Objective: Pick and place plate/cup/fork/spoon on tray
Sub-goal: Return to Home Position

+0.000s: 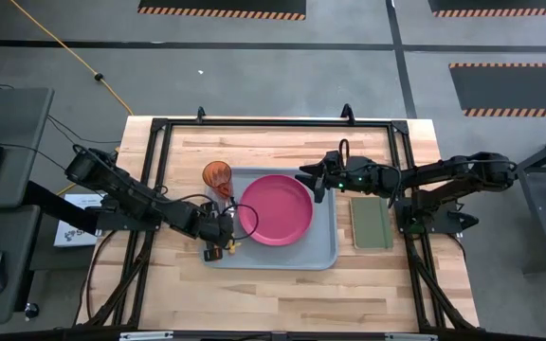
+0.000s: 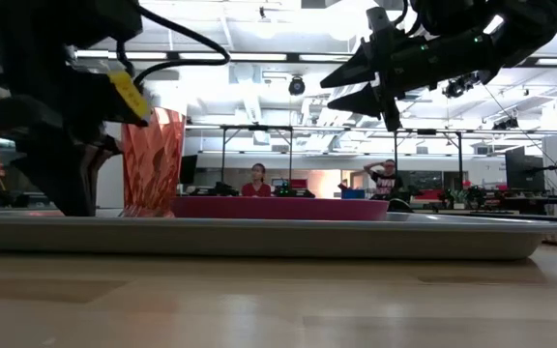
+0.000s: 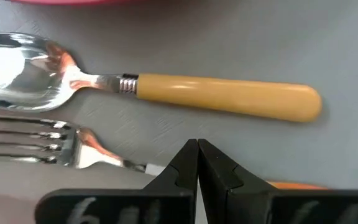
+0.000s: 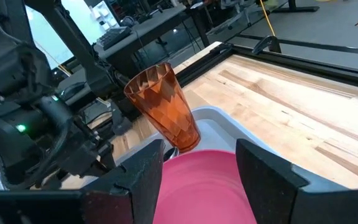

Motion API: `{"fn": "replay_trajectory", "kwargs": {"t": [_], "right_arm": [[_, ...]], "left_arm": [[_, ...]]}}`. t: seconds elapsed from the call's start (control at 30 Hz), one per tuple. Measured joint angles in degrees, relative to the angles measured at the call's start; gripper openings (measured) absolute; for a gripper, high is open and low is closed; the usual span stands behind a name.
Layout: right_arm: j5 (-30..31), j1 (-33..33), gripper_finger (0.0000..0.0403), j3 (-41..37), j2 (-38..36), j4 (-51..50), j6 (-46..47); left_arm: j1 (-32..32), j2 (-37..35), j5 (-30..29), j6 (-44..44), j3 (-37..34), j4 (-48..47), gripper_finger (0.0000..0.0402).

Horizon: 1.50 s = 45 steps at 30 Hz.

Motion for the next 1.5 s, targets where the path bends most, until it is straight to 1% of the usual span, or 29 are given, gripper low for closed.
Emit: {"fn": "replay_trajectory", "kwargs": {"t": [0.07, 0.13, 0.23, 0.3, 0.37, 0.47, 0.57, 0.63, 0.67, 0.8, 0.83, 0.9, 1.03, 1.1, 1.2, 1.33, 1.5], "right_arm": [[0.0, 0.0, 0.0195, 0.0, 0.0, 0.0, 0.0], [0.0, 0.0, 0.0195, 0.0, 0.0, 0.0, -0.02], [0.0, 0.0, 0.0195, 0.0, 0.0, 0.02, -0.02], [0.0, 0.0, 0.0195, 0.0, 0.0, -0.18, -0.02], [0.0, 0.0, 0.0195, 0.0, 0.0, -0.31, -0.02], [0.0, 0.0, 0.0195, 0.0, 0.0, -0.52, -0.02], [0.02, 0.0, 0.0195, 0.0, 0.0, -0.89, 0.0], [0.09, 0.0, 0.0195, 0.0, 0.0, -0.91, -0.02], [0.1, 0.0, 0.0195, 0.0, 0.0, -0.98, 0.01], [0.81, 0.0, 0.0195, 0.0, 0.0, -0.91, 0.0], [0.81, 0.0, 0.0195, 0.0, 0.0, -0.85, 0.06], [0.81, 0.0, 0.0195, 0.0, 0.0, -1.02, 0.03], [0.82, 0.0, 0.0195, 0.0, 0.0, -1.28, 0.02], [0.84, 0.0, 0.0195, 0.0, 0.0, -1.31, 0.0], [0.98, 0.0, 0.0195, 0.0, 0.0, -1.29, 0.0], [0.98, 0.0, 0.0195, 0.0, 0.0, -1.27, 0.0], [0.96, 0.0, 0.0195, 0.0, 0.0, -1.27, 0.11]], "left_arm": [[0.0, -0.68, -0.66, 0.72, 1.57, -2.79, 0.0], [0.0, -2.22, -2.54, 2.23, 4.37, -5.87, 0.0], [0.0, -5.68, -6.91, 5.64, 8.1, -10.7, 0.0], [0.0, -9.12, -10.55, 8.28, 9.38, -10.7, 0.0], [0.0, -13.48, -12.63, 12.25, 9.17, -9.92, 0.0], [0.71, -20.46, -14.08, 17.88, 7.44, -8.74, 0.0], [3.81, -28.5, -15.65, 21.78, 4.67, -6.91, 0.0], [6.35, -34.25, -13.58, 24.84, 2.02, -2.97, 0.0], [7.82, -37.42, -10.74, 26.54, 0.38, 0.44, 0.0], [13.54, -49.06, 3.81, 30.34, -6.54, 11.32, 0.0], [14.68, -51.79, 6.29, 30.79, -8.28, 12.41, 0.0], [16.38, -56.42, 9.06, 30.93, -11.32, 14.17, 0.0], [17.72, -65.74, 9.91, 30.88, -17.84, 16.26, 0.0], [17.75, -69.83, 10.09, 30.59, -20.92, 18.89, 0.0], [17.75, -74.5, 10.84, 29.62, -24.82, 21.27, 0.0], [17.75, -78.11, 12.58, 27.75, -28.4, 26.07, 0.0], [17.73, -79.22, 12.73, 27.46, -33.36, 30.14, 0.0]]}}
